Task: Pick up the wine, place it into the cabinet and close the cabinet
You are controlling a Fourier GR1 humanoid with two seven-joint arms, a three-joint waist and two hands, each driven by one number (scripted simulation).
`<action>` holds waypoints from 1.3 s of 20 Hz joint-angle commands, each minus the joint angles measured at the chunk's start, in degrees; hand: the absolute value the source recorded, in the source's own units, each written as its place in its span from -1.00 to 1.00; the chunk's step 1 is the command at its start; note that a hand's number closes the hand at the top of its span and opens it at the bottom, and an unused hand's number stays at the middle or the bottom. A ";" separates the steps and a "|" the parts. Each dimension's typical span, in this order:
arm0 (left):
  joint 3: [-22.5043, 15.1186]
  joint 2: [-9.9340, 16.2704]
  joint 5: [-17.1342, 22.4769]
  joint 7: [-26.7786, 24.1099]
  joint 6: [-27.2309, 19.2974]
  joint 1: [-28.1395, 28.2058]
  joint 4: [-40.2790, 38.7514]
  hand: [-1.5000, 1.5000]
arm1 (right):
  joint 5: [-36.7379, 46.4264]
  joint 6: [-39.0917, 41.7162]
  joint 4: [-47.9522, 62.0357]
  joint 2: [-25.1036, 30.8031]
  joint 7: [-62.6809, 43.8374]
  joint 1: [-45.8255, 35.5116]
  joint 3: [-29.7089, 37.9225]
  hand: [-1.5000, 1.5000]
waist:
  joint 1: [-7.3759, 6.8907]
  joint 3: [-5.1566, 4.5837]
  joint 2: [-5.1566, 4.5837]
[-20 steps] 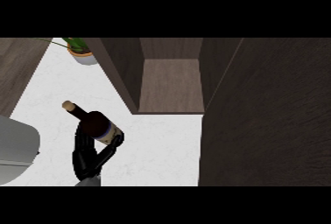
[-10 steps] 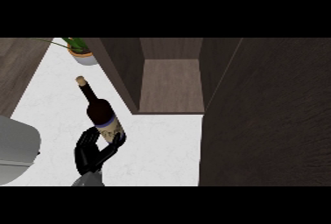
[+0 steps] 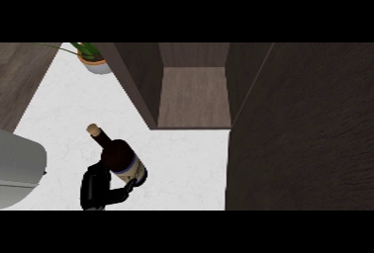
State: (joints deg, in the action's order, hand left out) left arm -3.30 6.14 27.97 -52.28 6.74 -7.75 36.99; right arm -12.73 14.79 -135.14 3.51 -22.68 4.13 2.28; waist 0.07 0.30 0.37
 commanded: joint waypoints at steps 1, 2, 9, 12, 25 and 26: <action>-4.80 2.49 -3.46 -1.85 8.90 8.86 0.06 1.00 | 0.62 -1.00 -1.73 -1.03 -0.71 1.32 -0.82 -1.00 | -0.26 -0.30 -0.24; -5.56 2.03 -4.74 -6.08 9.62 11.04 0.41 1.00 | 0.75 2.03 1.14 -1.10 4.94 4.10 0.19 -1.00 | -0.20 -0.26 -0.28; -5.44 4.88 -3.39 -1.25 14.30 13.16 11.16 1.00 | 1.05 -0.32 1.51 0.05 0.60 -1.36 0.82 -1.00 | -0.34 -0.29 -0.31; -6.80 3.29 -2.14 3.55 11.14 15.91 21.53 1.00 | 1.63 0.88 -0.41 -1.51 2.48 3.16 -1.38 -1.00 | -0.26 -0.25 -0.25; -11.61 4.50 0.56 25.84 0.08 27.97 60.26 1.00 | -0.47 -0.16 2.15 -0.26 -0.05 -1.53 0.78 -1.00 | -0.44 -0.26 -0.27; -11.18 2.81 -1.08 24.53 -0.69 24.94 57.01 1.00 | 0.82 -1.18 1.71 -1.38 -0.36 -2.29 -1.20 -1.00 | -0.24 -0.29 -0.32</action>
State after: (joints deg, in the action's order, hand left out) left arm -13.79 9.66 27.26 -32.20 9.15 16.69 87.28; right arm -12.89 15.27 -132.69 3.02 -21.41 3.34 2.75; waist -0.29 0.05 0.08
